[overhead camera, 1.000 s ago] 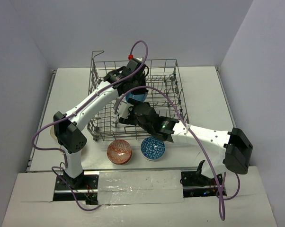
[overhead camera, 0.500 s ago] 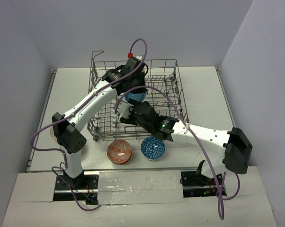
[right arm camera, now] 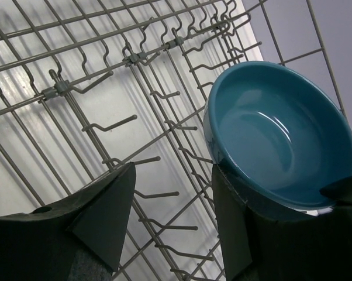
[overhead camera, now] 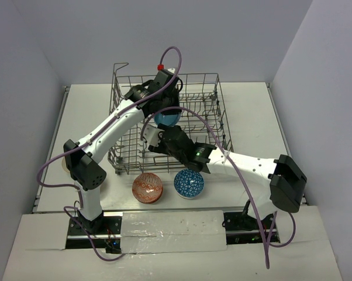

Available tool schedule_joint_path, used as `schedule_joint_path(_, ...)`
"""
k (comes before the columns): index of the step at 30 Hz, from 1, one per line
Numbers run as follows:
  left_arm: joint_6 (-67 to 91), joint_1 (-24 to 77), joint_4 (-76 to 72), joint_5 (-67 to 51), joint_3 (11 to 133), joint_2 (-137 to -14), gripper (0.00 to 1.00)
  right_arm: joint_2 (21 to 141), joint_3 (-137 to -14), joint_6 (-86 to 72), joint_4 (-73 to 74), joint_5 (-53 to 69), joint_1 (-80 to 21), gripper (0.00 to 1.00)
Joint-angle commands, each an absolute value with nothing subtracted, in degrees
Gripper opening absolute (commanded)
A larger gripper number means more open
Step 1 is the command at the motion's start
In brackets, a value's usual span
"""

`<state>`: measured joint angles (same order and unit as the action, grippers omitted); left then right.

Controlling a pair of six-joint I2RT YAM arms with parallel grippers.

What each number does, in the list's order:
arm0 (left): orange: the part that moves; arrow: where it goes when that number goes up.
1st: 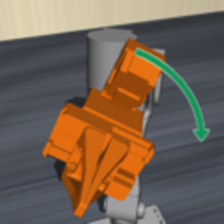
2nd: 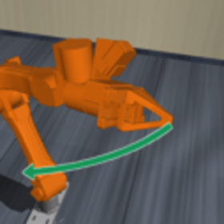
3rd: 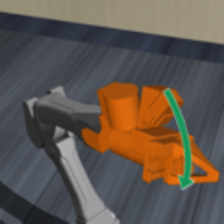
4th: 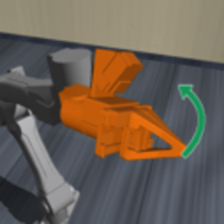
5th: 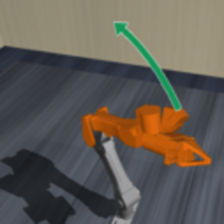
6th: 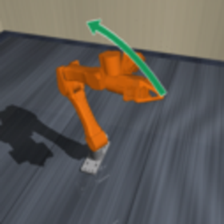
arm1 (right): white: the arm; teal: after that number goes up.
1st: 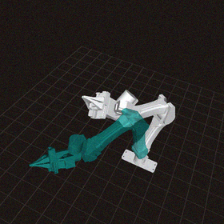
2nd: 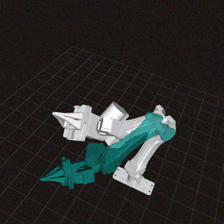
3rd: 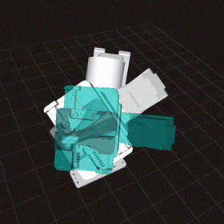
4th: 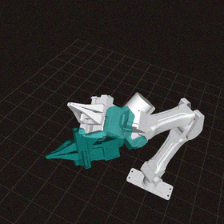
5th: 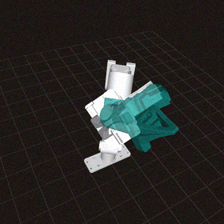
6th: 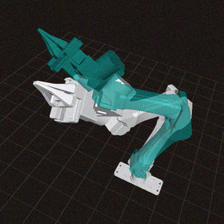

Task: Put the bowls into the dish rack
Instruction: Pass from the left arm to the right

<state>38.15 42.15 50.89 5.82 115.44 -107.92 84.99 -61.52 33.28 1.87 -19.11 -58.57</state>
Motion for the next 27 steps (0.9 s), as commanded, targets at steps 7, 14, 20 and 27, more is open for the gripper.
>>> schedule_joint_path(7, 36.7, 42.5, 49.8, 5.2, 117.0, -104.4, 0.00, 85.4, -63.7, 32.1, 0.4, -21.5, -57.1, 0.53)
schedule_joint_path(14, 36.5, 42.5, 49.5, 5.2, 116.5, -104.2, 0.00, 86.3, -63.7, 31.5, 0.4, -21.7, -56.4, 0.31)
schedule_joint_path(20, 35.9, 42.5, 49.7, 5.5, 117.2, -104.8, 0.00, 87.3, -64.0, 30.6, 0.4, -21.4, -56.1, 0.22)
schedule_joint_path(27, 35.6, 42.5, 49.2, 6.0, 116.2, -104.9, 0.00, 87.3, -64.3, 30.0, 0.5, -20.7, -55.5, 0.05)
